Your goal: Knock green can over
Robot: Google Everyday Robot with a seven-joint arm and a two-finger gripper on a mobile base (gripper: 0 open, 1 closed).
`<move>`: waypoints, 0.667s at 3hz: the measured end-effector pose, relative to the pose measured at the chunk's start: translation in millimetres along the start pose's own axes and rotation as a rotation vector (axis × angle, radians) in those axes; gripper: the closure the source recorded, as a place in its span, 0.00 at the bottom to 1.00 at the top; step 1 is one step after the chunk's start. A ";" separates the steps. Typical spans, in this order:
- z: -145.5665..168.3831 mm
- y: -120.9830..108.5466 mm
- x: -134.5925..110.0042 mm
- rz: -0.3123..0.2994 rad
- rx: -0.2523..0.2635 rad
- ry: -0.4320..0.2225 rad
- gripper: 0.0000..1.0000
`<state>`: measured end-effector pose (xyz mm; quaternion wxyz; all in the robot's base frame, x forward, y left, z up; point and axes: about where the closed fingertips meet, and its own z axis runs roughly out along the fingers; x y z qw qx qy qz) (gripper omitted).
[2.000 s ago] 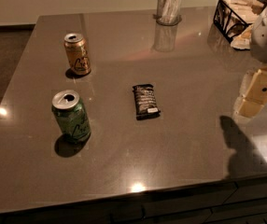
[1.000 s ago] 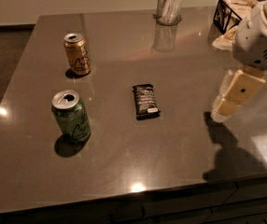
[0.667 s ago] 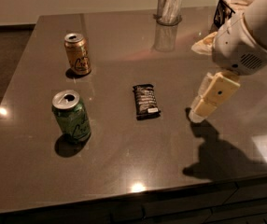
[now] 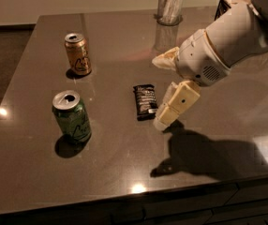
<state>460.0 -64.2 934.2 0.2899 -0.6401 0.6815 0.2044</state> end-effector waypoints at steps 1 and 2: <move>-0.1 0.1 -0.3 0.000 0.000 0.000 0.00; 6.0 6.7 -5.2 -0.006 -0.007 -0.026 0.00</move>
Offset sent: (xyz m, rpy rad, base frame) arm -0.0121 0.0164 -0.0056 0.0646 0.0014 0.0207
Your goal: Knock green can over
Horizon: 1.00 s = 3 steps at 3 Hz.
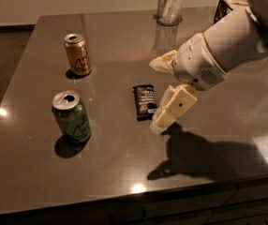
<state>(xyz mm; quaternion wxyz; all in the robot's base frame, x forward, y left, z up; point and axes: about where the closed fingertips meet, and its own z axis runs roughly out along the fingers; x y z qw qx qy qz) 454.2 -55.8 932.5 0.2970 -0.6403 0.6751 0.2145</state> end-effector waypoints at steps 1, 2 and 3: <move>19.0 9.3 -21.0 -0.040 -0.012 -0.059 0.00; 39.7 9.3 -45.8 -0.063 -0.010 -0.106 0.00; 57.4 6.3 -66.3 -0.062 -0.032 -0.145 0.00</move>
Offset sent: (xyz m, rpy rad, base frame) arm 0.0028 0.0963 0.0023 0.1527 -0.0663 0.0723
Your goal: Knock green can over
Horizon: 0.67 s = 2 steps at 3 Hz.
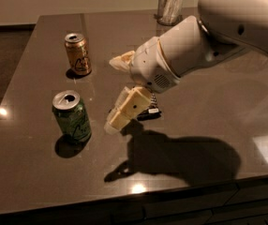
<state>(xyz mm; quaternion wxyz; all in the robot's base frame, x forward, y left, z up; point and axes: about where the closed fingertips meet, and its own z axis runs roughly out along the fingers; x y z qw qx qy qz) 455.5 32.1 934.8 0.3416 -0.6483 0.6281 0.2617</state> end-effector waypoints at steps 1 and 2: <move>27.0 4.9 -12.5 0.015 -0.044 -0.026 0.00; 54.7 12.3 -18.9 0.033 -0.083 -0.043 0.00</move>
Offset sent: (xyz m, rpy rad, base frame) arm -0.0116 0.0825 -0.0405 0.0624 0.1299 0.0663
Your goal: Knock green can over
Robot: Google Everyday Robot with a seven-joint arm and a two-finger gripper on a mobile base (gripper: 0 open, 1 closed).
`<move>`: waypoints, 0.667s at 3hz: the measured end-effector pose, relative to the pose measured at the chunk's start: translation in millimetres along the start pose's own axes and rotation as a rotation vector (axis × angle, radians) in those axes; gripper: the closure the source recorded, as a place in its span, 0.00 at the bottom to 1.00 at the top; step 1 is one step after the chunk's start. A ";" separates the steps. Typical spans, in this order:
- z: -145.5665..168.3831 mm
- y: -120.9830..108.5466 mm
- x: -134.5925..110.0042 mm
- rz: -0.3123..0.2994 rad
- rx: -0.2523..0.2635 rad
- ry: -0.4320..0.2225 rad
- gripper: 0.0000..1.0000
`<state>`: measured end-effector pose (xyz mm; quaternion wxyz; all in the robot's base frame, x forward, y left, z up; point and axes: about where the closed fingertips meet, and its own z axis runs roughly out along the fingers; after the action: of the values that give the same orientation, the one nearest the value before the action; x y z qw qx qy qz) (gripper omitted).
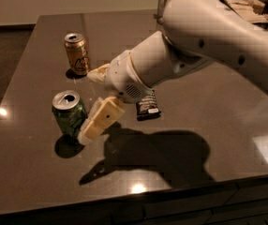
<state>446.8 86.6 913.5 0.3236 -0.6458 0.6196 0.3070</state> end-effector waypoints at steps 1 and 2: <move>20.2 3.5 -6.7 0.011 -0.019 -0.023 0.00; 31.7 4.5 -16.4 0.008 -0.028 -0.039 0.15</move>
Offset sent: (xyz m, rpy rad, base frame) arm -0.0027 0.0514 -0.0071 0.0602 0.0344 0.0254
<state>441.7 121.6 907.3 0.3252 -0.6419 0.6114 0.3293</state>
